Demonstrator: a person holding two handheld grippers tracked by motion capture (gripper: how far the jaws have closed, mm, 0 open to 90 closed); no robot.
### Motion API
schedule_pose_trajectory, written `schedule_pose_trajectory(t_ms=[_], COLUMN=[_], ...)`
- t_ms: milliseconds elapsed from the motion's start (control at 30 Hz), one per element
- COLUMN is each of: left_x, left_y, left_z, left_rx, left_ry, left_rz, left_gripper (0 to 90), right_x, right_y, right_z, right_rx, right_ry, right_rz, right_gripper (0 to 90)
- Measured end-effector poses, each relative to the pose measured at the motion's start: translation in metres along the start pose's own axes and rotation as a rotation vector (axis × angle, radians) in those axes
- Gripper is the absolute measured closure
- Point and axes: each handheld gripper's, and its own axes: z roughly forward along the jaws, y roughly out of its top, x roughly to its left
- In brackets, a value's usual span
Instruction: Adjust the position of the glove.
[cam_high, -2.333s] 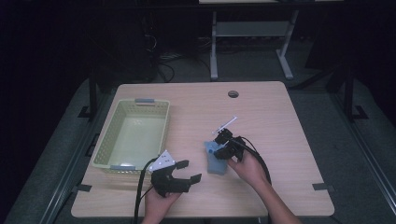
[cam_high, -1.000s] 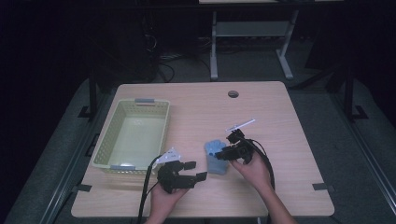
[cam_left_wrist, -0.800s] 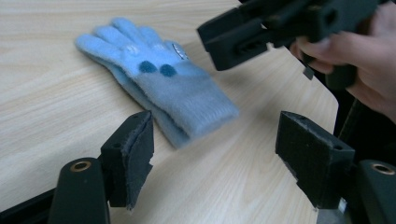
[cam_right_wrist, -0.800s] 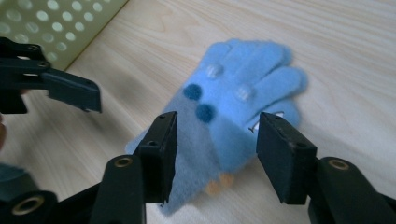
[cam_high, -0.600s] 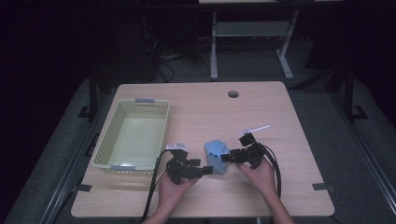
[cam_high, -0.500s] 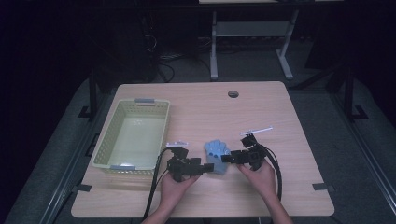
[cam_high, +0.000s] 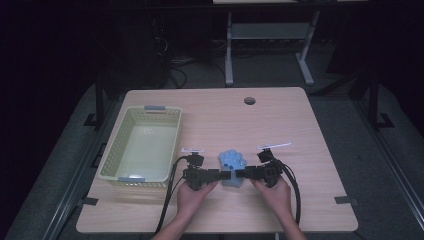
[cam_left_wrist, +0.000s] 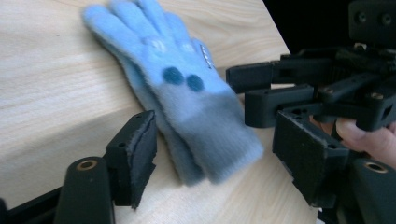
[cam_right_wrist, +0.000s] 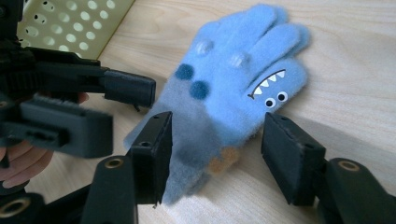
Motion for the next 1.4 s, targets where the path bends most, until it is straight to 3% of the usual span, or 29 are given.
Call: schedule_pose_trajectory(t_ms=[133, 400, 467, 767, 1133, 1400], left_x=[0.001, 0.006, 0.005, 0.008, 0.013, 0.016], left_y=[0.0, -0.001, -0.001, -0.001, -0.001, -0.001], left_z=[0.003, 0.01, 0.011, 0.014, 0.019, 0.02], left_rx=[-0.01, 0.04, 0.036, 0.044, 0.04, 0.027], left_ry=[0.013, 0.012, 0.023, 0.003, -0.037, -0.05], left_rz=[0.0, -0.019, -0.005, -0.013, -0.065, -0.063], left_gripper=[38.5, 47.4, 49.1, 58.8, 66.2, 70.9], right_x=[0.0, 0.0, -0.001, 0.003, 0.001, 0.001], right_y=[-0.001, -0.002, -0.003, -0.006, -0.006, -0.004], right_z=[0.004, 0.008, 0.009, 0.011, 0.018, 0.021], right_rx=[0.012, 0.022, 0.016, 0.004, -0.008, -0.026], right_ry=[-0.007, -0.009, -0.008, -0.012, 0.018, 0.022], right_rz=[0.009, 0.024, 0.019, 0.023, 0.061, 0.067], right_gripper=[46.2, 49.7, 50.9, 57.6, 66.6, 73.4])
